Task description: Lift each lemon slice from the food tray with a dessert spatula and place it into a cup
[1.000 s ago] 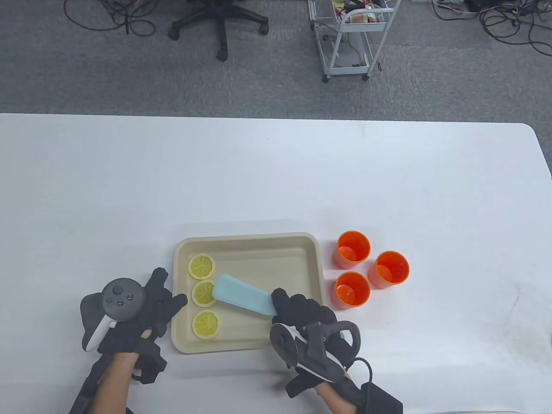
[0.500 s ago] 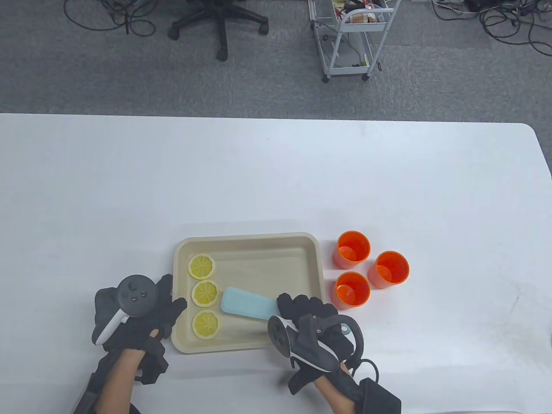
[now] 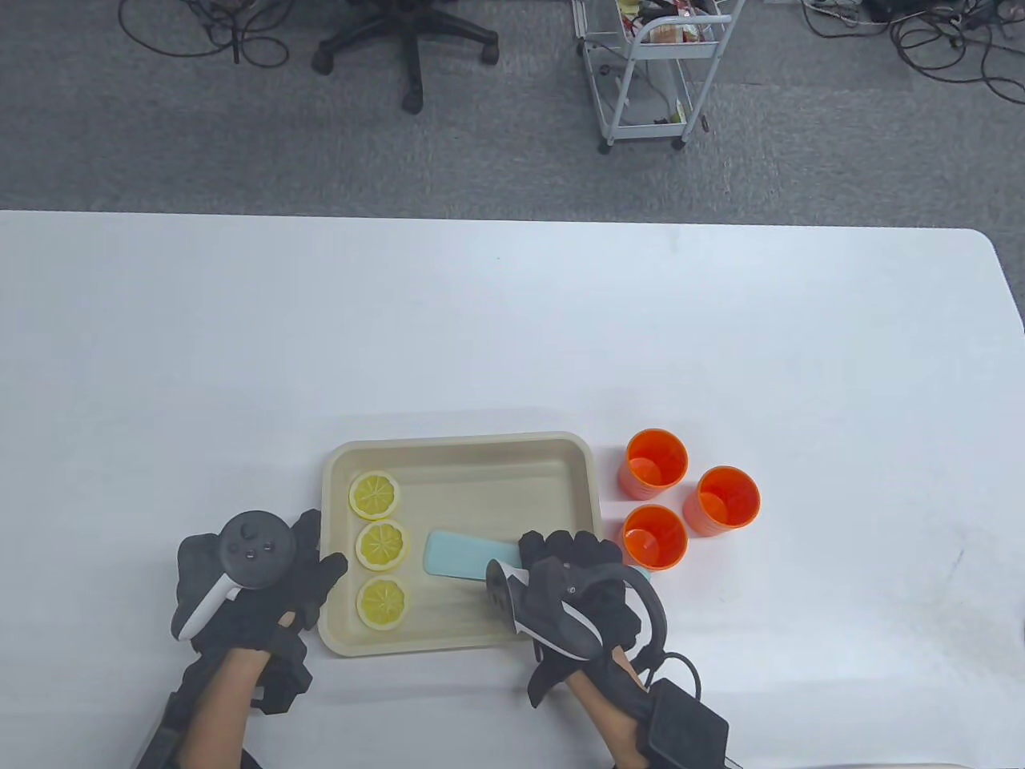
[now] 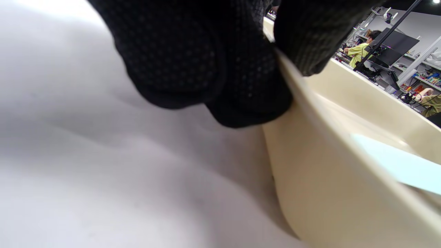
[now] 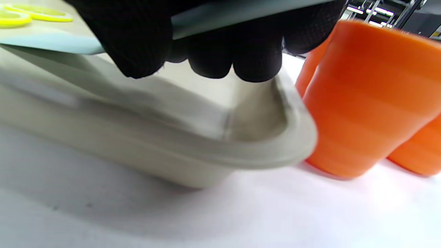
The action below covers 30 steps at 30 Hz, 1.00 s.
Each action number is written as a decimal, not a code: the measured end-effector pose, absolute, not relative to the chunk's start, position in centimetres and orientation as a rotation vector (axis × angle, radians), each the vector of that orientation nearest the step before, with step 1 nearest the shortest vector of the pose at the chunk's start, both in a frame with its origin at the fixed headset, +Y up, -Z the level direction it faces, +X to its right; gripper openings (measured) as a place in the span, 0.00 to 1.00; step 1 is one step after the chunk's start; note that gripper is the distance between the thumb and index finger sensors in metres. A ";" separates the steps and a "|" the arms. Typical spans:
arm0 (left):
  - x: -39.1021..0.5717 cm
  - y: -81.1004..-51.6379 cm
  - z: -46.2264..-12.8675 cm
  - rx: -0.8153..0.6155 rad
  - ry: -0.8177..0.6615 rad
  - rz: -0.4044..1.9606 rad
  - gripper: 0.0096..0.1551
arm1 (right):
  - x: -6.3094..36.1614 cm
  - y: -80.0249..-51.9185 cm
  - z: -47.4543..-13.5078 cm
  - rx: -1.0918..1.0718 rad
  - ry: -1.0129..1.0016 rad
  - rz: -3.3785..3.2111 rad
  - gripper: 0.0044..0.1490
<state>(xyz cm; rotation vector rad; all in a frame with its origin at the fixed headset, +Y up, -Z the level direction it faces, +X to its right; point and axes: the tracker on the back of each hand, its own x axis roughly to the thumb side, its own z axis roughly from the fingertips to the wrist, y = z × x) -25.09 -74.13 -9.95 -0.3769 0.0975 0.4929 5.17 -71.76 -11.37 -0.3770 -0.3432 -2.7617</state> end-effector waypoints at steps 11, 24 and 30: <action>-25.1 -74.1 -10.0 -0.379 0.097 0.491 0.45 | 3.4 -73.5 -11.7 -0.450 -0.301 -2.794 0.39; -25.0 -74.1 -10.0 -0.383 0.095 0.486 0.45 | 0.6 -73.9 -11.1 -0.579 -0.242 -2.806 0.39; -25.0 -74.2 -10.0 -0.384 0.095 0.488 0.45 | 0.0 -74.1 -10.6 -0.618 -0.185 -2.817 0.39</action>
